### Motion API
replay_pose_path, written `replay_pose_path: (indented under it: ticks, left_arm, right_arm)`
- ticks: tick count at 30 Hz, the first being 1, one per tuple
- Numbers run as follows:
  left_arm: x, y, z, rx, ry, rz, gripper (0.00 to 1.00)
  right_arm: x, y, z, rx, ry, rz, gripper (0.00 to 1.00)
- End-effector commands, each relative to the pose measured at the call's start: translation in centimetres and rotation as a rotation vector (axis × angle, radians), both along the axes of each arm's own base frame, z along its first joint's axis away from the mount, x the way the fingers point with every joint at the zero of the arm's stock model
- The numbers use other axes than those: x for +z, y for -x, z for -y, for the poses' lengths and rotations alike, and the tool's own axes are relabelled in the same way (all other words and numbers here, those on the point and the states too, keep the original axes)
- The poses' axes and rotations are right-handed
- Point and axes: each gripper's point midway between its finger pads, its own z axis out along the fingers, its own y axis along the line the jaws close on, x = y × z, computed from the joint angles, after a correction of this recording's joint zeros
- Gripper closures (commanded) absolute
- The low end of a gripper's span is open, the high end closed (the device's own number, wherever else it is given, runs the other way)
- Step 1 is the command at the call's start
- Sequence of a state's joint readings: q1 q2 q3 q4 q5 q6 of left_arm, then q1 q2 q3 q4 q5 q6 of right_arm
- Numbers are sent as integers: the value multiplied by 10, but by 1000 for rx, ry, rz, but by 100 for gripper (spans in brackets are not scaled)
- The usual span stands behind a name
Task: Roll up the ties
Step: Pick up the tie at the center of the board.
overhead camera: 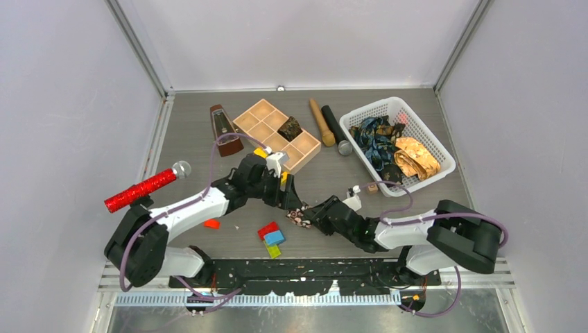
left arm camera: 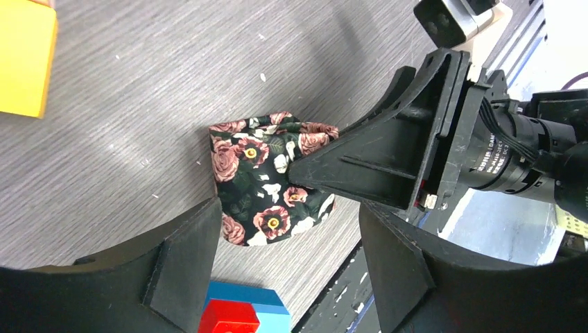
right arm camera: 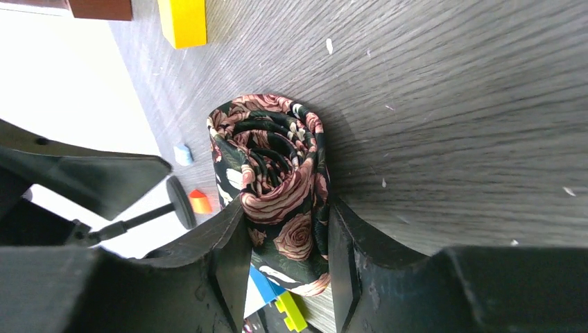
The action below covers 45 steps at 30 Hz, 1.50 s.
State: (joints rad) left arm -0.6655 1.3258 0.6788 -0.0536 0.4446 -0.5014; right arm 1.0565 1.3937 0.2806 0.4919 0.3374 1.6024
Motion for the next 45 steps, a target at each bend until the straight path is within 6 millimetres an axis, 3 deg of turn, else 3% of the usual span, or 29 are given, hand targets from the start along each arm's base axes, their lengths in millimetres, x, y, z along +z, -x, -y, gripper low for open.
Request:
replay_pose_path:
  ticks: [1, 11, 25, 37, 45]
  left_arm:
    - [23, -15, -10, 71, 2, 49, 25]
    - [31, -44, -59, 262, -40, 75, 25]
    - [21, -45, -73, 307, -103, 62, 25]
    - [23, -49, -103, 420, -215, 113, 25]
    - [23, -47, -108, 430, -227, 122, 25]
  right_arm:
    - [-18, 10, 27, 24, 209, -35, 56]
    - [30, -2, 37, 9, 227, 12, 58]
    - [58, -33, 26, 10, 140, 0, 59]
    - [117, -101, 15, -8, 84, 65, 59]
    - [119, -152, -5, 5, 91, 52, 59]
